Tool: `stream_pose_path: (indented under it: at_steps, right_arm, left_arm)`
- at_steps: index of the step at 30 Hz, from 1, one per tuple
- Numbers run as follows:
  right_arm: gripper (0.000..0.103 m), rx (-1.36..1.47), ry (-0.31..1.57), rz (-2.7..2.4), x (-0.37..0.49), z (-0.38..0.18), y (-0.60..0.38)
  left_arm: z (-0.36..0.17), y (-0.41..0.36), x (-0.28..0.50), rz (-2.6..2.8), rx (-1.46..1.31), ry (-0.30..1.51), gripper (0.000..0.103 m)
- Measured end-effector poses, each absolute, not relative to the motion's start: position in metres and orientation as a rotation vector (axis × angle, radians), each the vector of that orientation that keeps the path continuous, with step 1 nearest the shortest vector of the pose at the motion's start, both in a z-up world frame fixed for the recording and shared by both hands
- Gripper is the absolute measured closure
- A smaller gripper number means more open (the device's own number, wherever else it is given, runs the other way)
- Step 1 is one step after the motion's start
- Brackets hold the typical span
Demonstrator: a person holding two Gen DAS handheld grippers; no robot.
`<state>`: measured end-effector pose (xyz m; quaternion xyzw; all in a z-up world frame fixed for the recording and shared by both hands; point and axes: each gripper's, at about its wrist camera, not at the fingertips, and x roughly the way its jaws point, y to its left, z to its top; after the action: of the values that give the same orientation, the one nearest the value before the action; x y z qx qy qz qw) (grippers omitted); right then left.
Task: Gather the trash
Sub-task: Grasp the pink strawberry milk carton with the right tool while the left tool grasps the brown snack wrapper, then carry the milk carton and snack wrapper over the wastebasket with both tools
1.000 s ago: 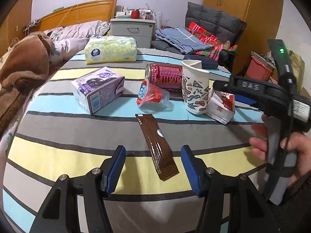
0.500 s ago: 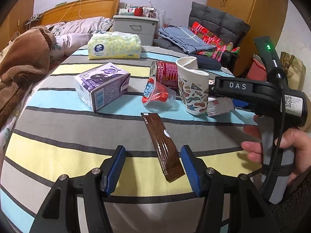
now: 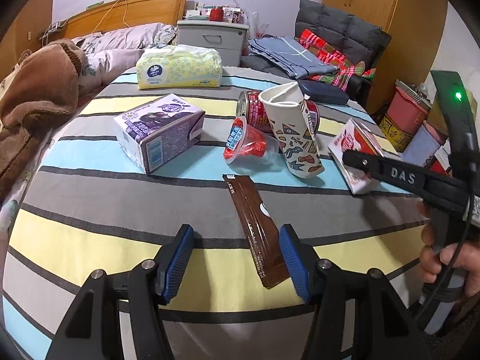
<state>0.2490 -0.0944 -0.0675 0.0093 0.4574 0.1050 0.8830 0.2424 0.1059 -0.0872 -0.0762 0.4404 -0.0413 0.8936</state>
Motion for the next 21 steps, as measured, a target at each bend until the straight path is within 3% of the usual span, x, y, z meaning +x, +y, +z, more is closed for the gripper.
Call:
stream_pose_path:
  at_steps: [4,14,21]
  right_arm:
    - [0.068,0.020,0.949,0.244,0.243,-0.068,-0.099]
    - [0.068,-0.018,0.934,0.255,0.235,-0.069,-0.098]
    - [0.068,-0.012,0.933,0.259,0.232,-0.070,-0.099]
  left_arm:
    - [-0.087,0.102,0.244,-0.075,-0.130,0.919,0.047]
    - [-0.088,0.097,0.253,-0.120,-0.119,0.918,0.078]
    - [-0.089,0.095,0.256,-0.131,-0.120,0.909,0.081]
